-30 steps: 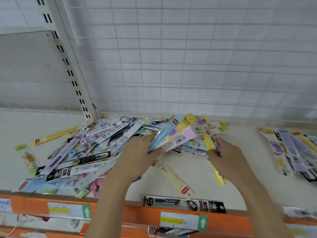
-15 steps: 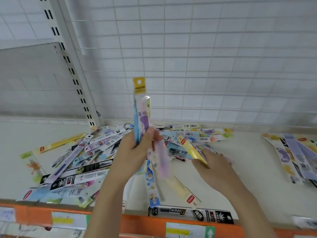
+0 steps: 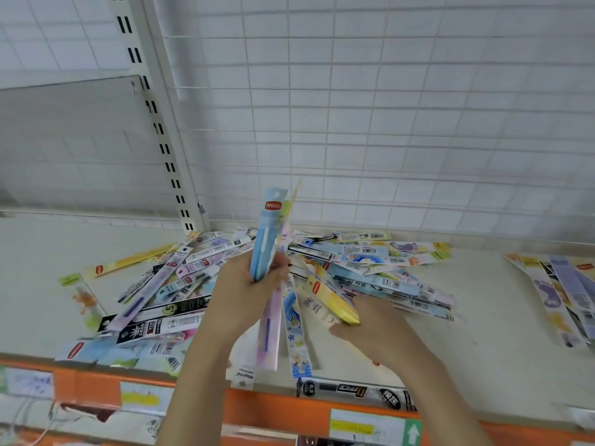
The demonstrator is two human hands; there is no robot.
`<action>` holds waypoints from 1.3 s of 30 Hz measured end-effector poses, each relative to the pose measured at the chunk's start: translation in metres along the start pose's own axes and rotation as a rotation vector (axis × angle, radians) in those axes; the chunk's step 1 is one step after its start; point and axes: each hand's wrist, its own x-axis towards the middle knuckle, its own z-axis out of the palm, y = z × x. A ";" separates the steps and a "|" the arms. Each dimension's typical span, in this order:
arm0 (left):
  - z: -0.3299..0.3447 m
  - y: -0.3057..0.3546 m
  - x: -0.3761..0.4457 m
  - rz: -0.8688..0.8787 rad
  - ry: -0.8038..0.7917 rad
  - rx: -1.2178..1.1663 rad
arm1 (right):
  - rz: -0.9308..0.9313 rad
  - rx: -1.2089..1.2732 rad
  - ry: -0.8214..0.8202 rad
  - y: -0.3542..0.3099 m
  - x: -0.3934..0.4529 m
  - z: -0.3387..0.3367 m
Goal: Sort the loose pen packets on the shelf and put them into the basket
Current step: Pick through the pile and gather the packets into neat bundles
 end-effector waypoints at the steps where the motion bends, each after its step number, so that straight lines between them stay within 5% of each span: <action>1: -0.001 -0.001 0.000 -0.003 -0.008 -0.021 | 0.001 -0.014 0.007 -0.001 0.001 0.000; 6: -0.001 -0.003 0.000 -0.069 -0.056 -0.224 | 0.010 -0.033 0.055 0.004 0.003 -0.003; 21: 0.005 -0.019 0.017 -0.101 0.025 0.021 | 0.076 0.225 0.311 0.005 -0.010 -0.052; 26: 0.007 -0.017 0.020 -0.204 0.007 -0.122 | 0.085 0.318 0.365 0.002 -0.009 -0.054; 31: 0.012 -0.034 0.024 -0.205 -0.063 0.354 | 0.089 0.356 0.389 0.002 -0.004 -0.051; 39: 0.031 -0.034 0.018 -0.234 -0.233 0.759 | 0.090 0.310 0.349 0.010 0.006 -0.042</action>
